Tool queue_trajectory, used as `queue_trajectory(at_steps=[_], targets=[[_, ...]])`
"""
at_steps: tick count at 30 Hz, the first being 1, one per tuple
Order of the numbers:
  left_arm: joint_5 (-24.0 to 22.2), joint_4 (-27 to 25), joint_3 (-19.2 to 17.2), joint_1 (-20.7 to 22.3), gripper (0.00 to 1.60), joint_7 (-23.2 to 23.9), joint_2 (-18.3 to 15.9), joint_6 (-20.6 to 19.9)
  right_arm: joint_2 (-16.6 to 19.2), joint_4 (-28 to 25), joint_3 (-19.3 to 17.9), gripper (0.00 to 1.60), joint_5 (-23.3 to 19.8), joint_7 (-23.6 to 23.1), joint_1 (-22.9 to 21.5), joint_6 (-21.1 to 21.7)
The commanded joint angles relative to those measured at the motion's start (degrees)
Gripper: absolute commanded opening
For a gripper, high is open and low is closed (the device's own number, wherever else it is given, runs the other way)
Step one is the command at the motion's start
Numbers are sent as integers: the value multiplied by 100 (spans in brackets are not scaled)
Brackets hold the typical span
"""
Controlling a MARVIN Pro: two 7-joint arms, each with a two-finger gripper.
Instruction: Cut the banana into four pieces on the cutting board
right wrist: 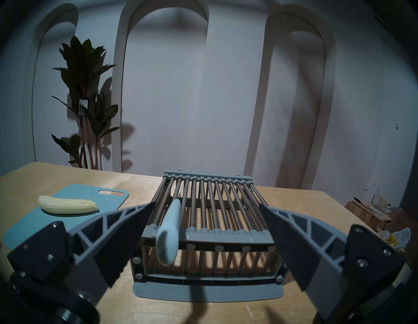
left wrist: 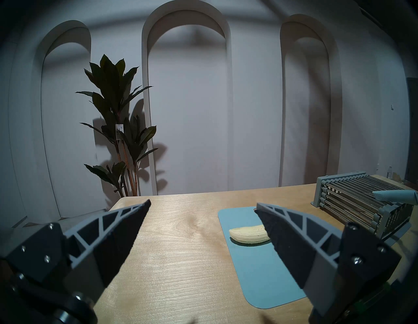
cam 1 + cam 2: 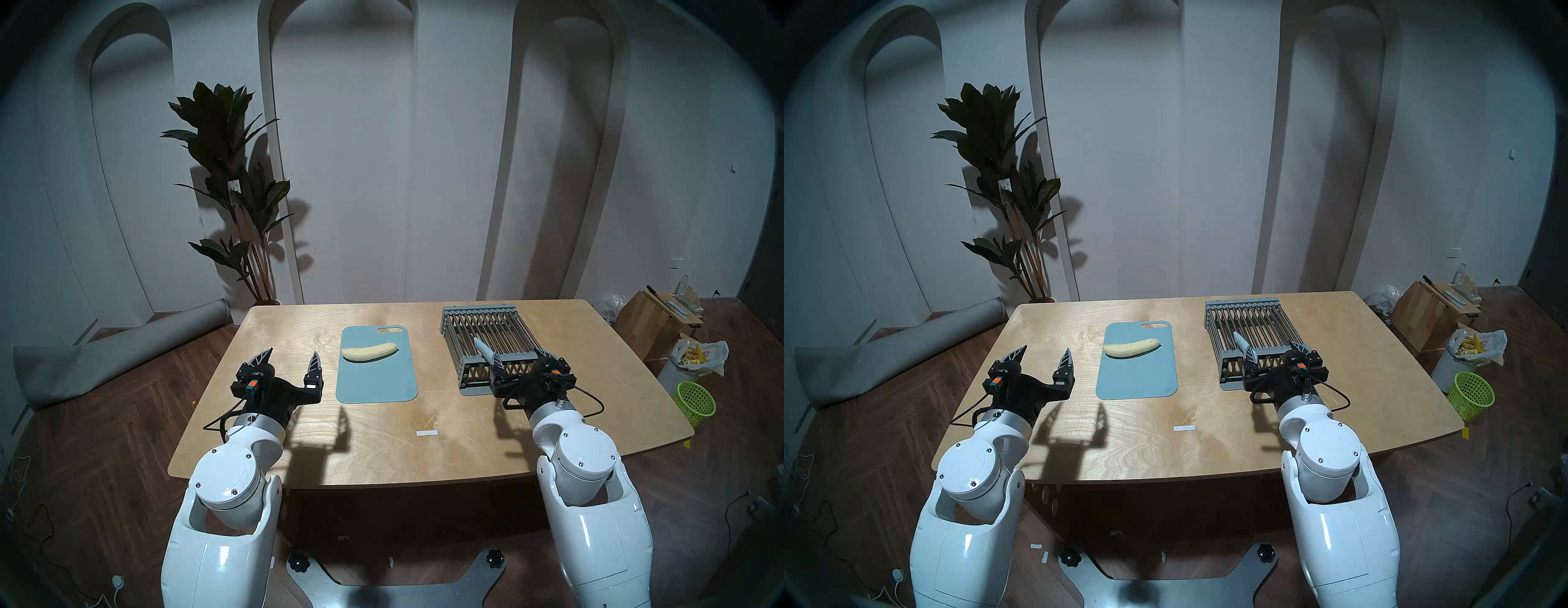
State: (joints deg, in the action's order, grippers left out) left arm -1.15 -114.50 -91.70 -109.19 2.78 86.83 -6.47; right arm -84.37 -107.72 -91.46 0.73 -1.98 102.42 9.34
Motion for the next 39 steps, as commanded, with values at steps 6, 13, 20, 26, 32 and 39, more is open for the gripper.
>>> queue_trajectory(at_steps=[6,13,20,26,32,39], targets=[[-1,-116,-3,31,160,-7,6,21,-74,224,176,160,72,42,-487,-279],[0,-118,-3,30,160,-7,6,20,-160,455,203,160,58,143,-587,-334],[0,-118,-3,30,160,-7,6,19,-203,520,269,160,58,221,-580,-382],[0,-119,-3,29,160,-7,7,19,-229,604,319,160,30,270,-585,-382],[0,-117,-3,30,160,-6,7,20,-528,725,223,160,-151,601,-848,167],[0,-114,-3,32,160,-5,6,22,-341,545,446,160,156,684,-1010,635]])
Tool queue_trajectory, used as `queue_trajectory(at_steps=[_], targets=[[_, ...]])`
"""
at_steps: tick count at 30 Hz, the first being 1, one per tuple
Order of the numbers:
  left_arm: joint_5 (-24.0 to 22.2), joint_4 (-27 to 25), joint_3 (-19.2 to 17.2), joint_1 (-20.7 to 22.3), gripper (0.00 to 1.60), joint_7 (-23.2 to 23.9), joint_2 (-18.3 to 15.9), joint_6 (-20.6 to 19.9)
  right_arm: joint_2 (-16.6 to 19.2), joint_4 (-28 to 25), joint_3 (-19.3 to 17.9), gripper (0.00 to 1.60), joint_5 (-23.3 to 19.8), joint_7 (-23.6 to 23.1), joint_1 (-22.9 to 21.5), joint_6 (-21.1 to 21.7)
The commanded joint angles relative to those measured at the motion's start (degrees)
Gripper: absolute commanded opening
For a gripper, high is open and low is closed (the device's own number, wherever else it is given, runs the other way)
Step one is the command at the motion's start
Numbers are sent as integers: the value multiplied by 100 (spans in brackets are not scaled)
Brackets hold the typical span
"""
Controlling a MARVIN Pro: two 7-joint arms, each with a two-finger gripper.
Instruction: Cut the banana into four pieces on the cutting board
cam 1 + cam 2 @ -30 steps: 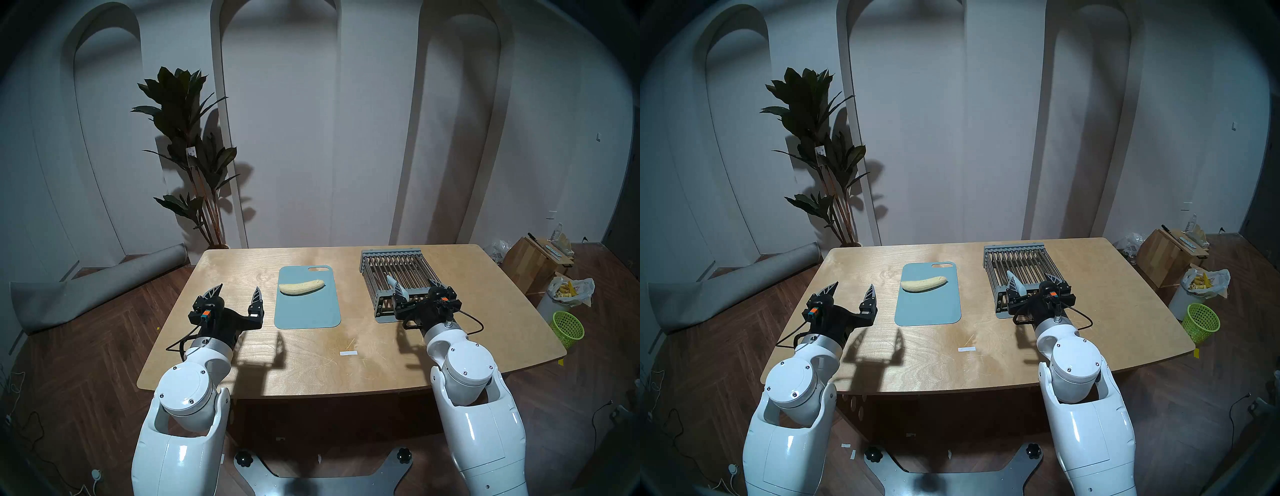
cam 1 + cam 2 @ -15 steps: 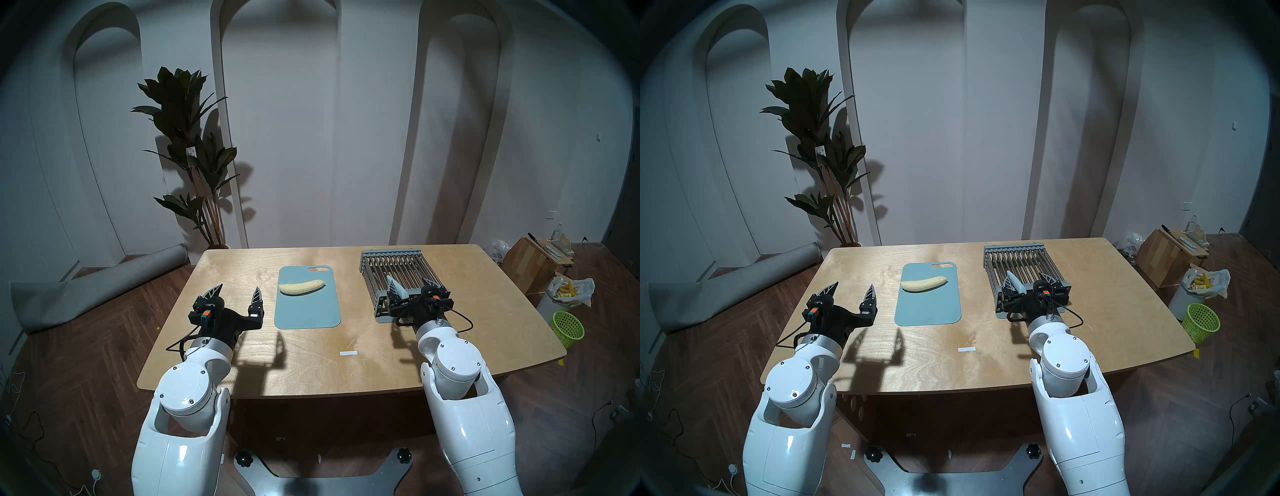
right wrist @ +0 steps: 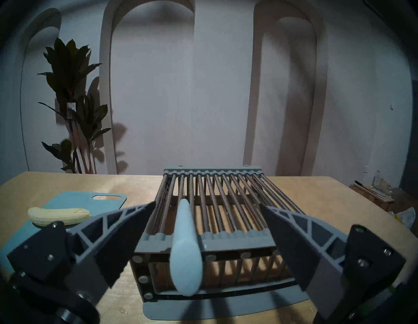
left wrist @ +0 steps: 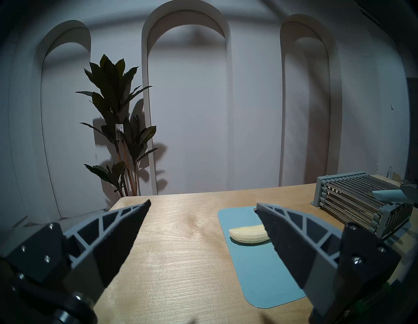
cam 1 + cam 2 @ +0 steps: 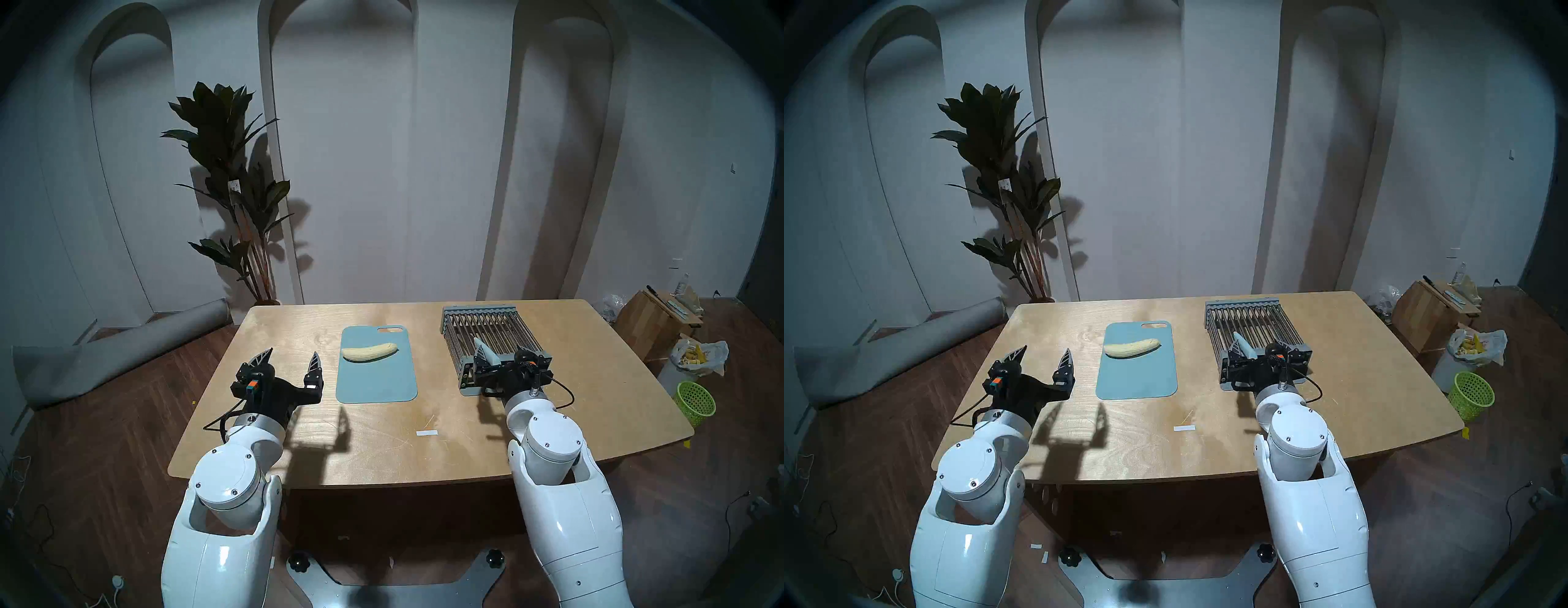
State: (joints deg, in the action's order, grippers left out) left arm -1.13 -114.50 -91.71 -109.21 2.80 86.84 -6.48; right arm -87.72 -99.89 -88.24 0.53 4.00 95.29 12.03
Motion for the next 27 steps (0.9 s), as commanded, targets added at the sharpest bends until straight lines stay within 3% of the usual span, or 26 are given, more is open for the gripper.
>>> queue_trajectory(at_steps=[1,9,27], targets=[[-2,-114,-3,34,160,-7,6,23,0,-245,130,160,176,82,-309,409],[-1,-119,-3,32,160,-8,7,20,98,-125,216,160,281,64,-311,515],[-1,-119,-3,32,160,-8,7,20,125,484,299,160,287,127,-451,-79]])
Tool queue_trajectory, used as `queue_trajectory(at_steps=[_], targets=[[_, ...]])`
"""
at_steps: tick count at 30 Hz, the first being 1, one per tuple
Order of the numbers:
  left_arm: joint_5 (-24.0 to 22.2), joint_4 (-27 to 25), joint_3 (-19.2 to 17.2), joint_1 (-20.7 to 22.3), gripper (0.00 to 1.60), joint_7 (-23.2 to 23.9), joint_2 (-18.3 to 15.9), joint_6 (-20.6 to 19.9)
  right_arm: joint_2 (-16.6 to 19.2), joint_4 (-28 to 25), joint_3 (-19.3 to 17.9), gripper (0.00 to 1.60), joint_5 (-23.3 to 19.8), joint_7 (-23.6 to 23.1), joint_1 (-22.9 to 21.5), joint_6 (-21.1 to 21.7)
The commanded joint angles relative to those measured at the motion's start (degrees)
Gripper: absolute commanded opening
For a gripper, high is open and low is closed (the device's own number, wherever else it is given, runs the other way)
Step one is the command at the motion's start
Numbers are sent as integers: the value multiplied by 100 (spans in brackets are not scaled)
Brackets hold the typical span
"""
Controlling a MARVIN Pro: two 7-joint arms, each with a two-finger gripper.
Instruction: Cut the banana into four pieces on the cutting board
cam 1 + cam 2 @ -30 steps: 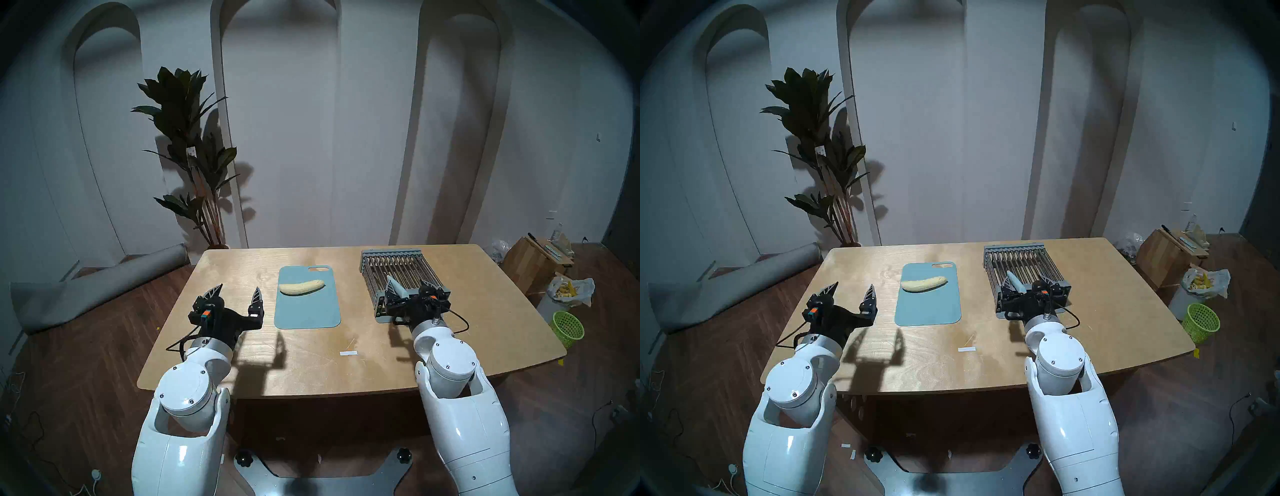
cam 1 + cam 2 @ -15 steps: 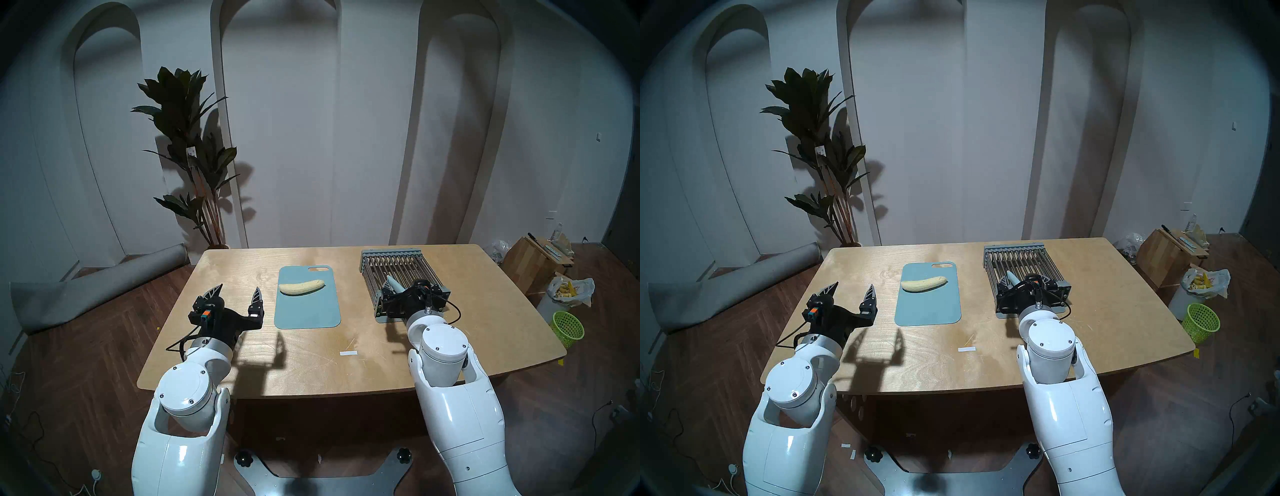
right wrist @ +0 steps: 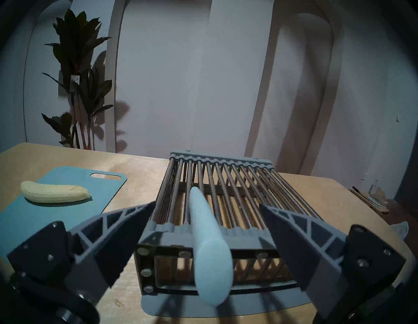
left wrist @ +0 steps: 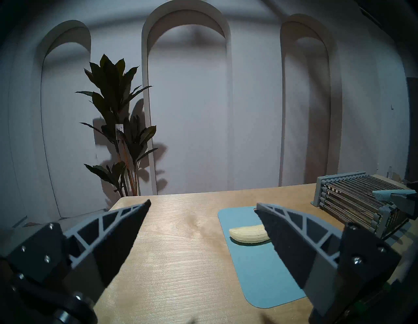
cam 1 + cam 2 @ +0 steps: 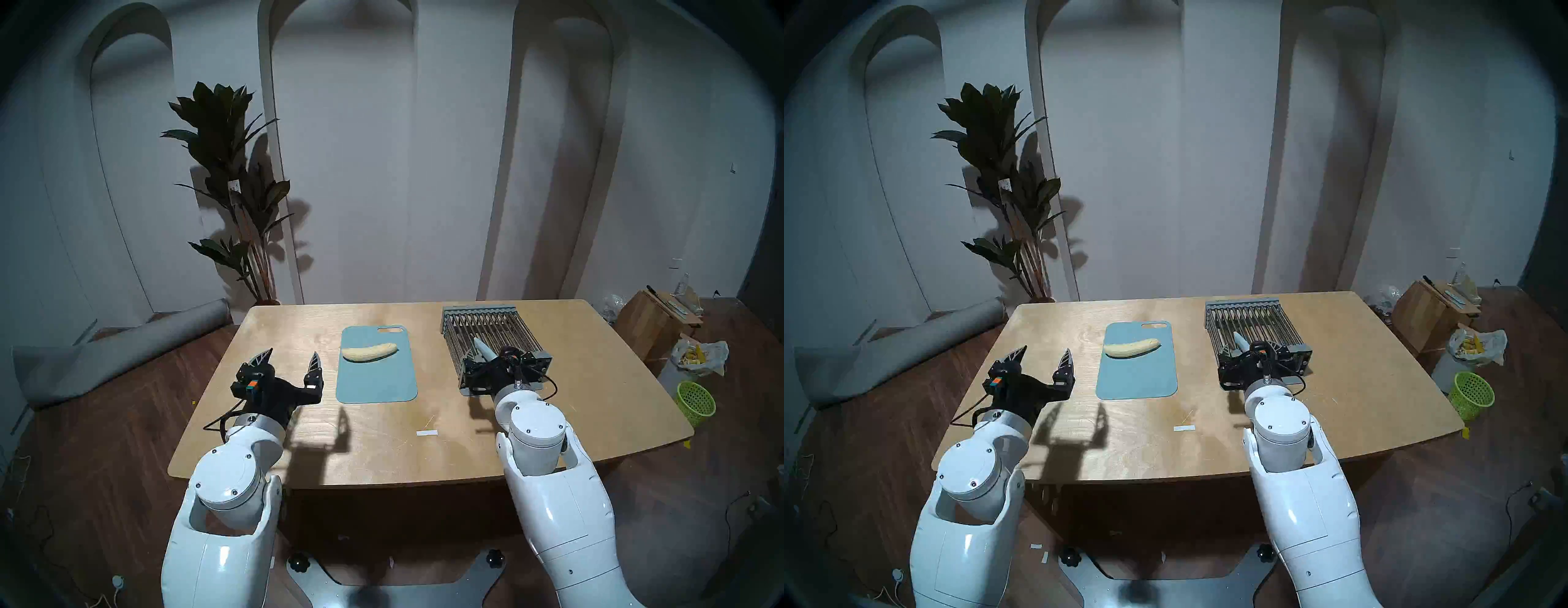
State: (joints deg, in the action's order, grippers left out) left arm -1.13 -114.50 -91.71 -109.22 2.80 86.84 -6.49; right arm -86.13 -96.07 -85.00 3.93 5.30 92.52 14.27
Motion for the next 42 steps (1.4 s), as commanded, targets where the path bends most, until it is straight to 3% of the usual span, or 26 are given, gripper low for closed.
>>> queue_trajectory(at_steps=[1,9,40,41,42], targets=[[-2,-118,-3,33,160,-8,7,21,-33,130,-21,160,-51,-3,-192,-324],[-2,-117,-3,34,160,-8,7,22,-10,445,-14,160,-95,-39,-381,-468],[0,-119,-4,33,160,-7,8,21,-69,629,28,160,-243,-123,-554,-484],[0,-119,-4,33,160,-7,8,21,-69,626,31,144,-244,-120,-550,-486],[0,-119,-4,33,160,-7,8,21,-69,620,37,65,-252,-108,-540,-494]])
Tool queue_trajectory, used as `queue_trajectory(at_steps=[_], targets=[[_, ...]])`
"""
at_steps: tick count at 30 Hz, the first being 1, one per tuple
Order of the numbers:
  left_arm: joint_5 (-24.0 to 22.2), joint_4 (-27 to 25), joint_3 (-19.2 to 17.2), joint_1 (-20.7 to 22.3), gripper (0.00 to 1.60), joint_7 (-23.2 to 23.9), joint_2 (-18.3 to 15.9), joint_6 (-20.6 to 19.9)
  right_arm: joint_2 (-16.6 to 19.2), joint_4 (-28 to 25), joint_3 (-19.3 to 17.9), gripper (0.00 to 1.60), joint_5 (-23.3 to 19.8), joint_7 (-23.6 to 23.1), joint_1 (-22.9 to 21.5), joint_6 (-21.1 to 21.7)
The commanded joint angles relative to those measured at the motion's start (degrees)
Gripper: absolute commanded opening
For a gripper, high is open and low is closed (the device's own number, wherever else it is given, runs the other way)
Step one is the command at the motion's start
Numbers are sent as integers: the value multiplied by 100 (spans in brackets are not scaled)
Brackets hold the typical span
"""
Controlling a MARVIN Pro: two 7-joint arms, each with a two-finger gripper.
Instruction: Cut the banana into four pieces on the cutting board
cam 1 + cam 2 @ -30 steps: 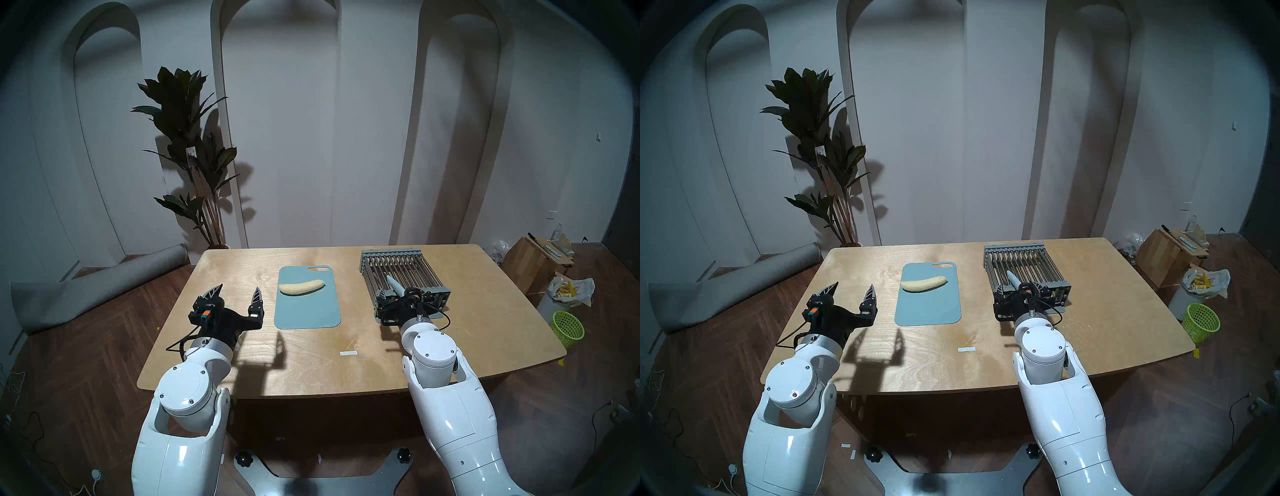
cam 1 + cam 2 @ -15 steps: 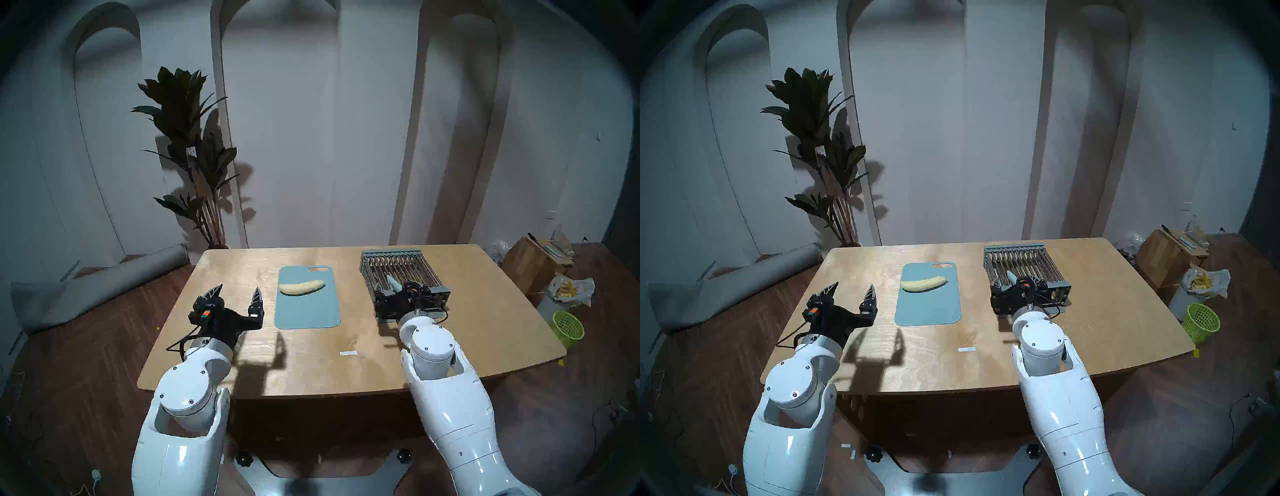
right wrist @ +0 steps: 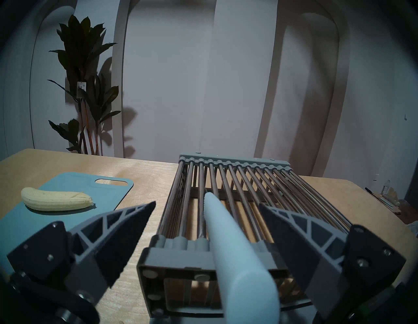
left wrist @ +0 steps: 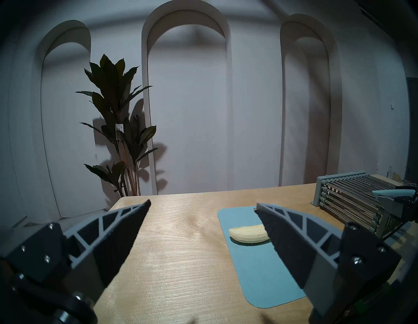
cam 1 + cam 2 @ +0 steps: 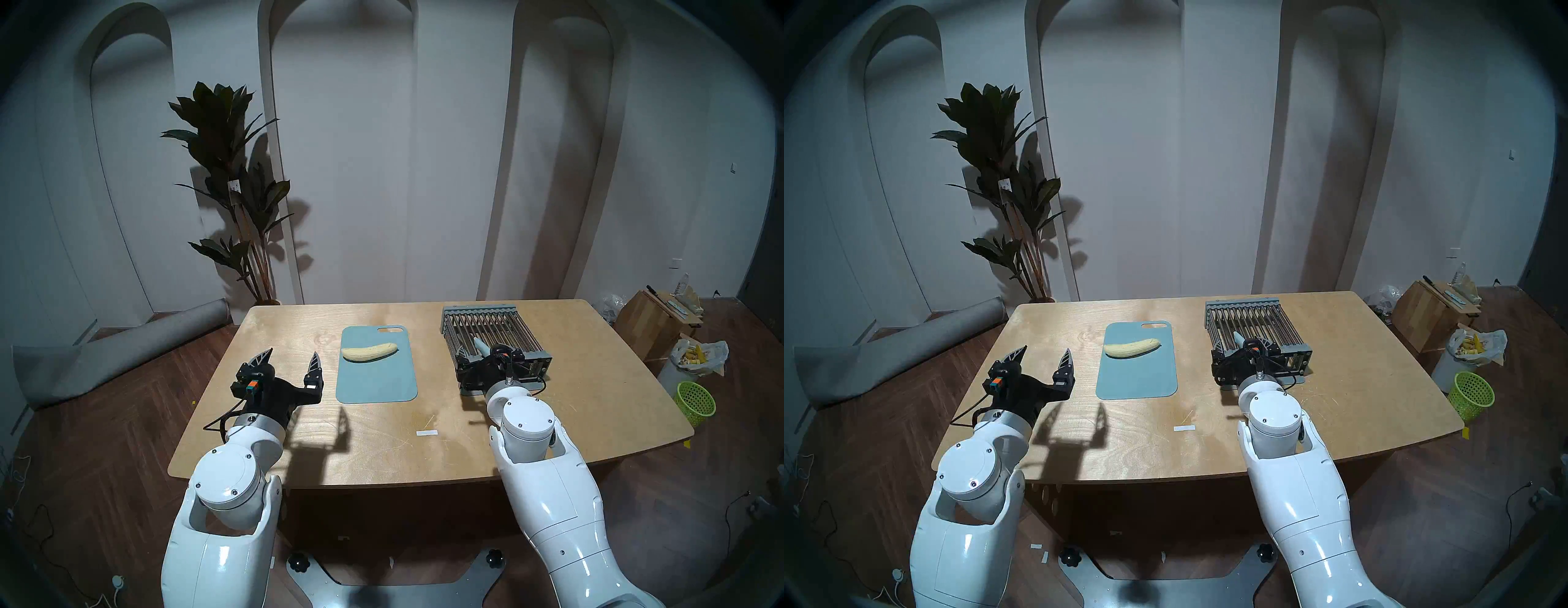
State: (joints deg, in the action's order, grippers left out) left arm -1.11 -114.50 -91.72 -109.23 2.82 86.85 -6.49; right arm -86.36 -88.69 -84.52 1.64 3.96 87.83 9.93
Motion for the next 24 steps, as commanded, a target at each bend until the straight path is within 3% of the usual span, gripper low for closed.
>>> queue_trajectory(at_steps=[1,2,3,4,24], targets=[[-2,-119,-3,34,160,-8,7,21,-46,-123,-8,48,-27,33,-66,-63],[-2,-119,-3,34,160,-8,7,21,-51,-141,-7,40,-30,45,-53,-63],[-2,-119,-3,34,160,-8,8,21,-51,-158,-5,14,-35,53,-42,-60],[-2,-119,-3,34,160,-8,8,21,-54,-177,-5,1,-41,61,-30,-64],[-2,-115,-3,36,160,-7,7,23,-116,-701,48,0,-136,276,162,-138]])
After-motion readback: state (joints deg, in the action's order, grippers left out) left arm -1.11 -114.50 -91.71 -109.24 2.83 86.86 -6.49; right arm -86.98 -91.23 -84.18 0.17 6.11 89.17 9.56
